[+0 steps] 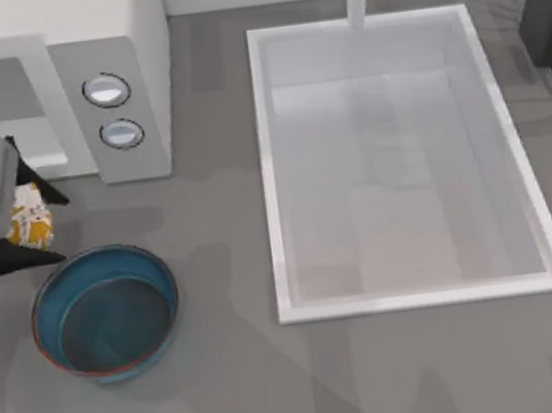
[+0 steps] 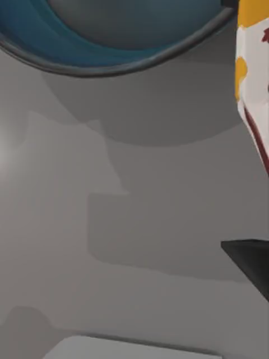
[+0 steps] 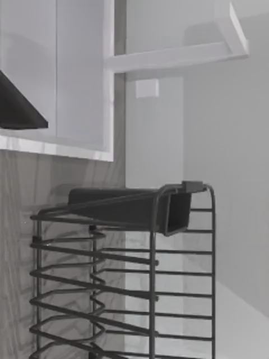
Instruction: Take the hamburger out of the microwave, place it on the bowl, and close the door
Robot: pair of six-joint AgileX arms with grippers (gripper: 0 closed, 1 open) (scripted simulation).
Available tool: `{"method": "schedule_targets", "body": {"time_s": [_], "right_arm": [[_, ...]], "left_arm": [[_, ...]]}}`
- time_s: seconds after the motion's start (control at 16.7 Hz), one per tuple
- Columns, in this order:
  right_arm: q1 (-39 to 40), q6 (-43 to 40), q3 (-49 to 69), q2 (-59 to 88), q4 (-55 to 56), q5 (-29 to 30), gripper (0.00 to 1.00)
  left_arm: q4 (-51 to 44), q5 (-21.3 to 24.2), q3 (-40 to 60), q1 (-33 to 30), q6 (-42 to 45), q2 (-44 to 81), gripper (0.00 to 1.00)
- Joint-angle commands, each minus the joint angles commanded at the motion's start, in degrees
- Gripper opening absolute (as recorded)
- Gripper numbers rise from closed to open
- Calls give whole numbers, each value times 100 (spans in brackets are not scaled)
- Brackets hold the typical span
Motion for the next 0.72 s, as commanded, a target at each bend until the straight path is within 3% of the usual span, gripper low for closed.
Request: {"method": "schedule_targets", "body": {"time_s": [0.3,0.72], "right_arm": [[0,0,0,0,0,0,100],[0,0,0,0,0,0,100]], "left_arm": [[-1301,426,357,-109,1291,373,0],[-1314,445,425,-74,1385,372,0]]}}
